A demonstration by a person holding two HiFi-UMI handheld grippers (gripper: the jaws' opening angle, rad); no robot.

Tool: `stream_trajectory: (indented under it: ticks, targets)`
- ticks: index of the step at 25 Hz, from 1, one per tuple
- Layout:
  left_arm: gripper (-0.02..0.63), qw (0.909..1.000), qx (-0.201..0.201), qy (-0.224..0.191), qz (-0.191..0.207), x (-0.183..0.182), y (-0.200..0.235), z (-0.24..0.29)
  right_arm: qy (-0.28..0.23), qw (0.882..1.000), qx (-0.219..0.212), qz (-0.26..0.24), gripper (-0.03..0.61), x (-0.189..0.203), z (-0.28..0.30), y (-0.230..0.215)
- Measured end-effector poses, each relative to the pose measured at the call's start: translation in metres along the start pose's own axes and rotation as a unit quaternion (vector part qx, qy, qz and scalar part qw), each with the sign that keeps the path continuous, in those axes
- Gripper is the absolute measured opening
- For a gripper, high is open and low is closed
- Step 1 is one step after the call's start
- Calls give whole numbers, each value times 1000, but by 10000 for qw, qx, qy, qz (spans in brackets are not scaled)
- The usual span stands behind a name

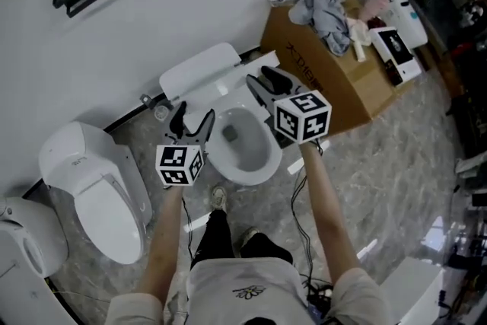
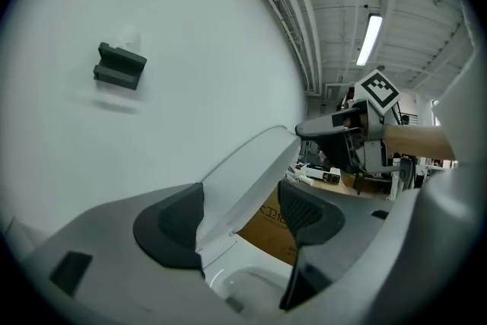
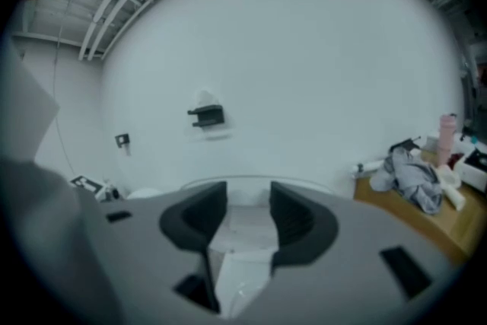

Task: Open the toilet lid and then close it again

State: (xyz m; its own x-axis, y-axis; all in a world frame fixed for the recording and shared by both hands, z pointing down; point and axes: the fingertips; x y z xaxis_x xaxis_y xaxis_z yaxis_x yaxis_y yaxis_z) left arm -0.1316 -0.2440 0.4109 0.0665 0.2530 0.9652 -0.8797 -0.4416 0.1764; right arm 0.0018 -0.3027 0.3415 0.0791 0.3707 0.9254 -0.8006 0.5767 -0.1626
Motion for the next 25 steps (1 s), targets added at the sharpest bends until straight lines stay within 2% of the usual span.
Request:
stream_trajectory:
  ticks: [5,9,15,20,25]
  targets:
    - [322,9999,87,64,98,-28,39,22,-9,9999,132,58,187,-44,50,-2]
    - [322,10000,10,35,63,-45,69,34,23,9999,126,99,187,-68,87,0]
    - [322,9995,-309,11,59,-64,106,57,-19,10000,1,62,187,-100,135,-2]
    - [322,9983,-544,174,93,-72,131,79,-37,10000,-75,3,187,-117,167,-8]
    - [322,9963,-802,240,-170,-78,160,91,31,9998,-167,-120,187,-127,203,-6]
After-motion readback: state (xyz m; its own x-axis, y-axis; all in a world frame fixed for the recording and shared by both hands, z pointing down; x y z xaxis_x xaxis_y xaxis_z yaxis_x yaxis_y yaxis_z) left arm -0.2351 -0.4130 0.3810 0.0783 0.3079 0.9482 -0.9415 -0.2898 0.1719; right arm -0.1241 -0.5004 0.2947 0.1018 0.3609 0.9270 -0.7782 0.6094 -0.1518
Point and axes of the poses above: the fingertips, and each gripper's own axes: z forward along the fingers, y to its left, x out of its underside, and after that the axes turned 4 degrees about x, right-handed
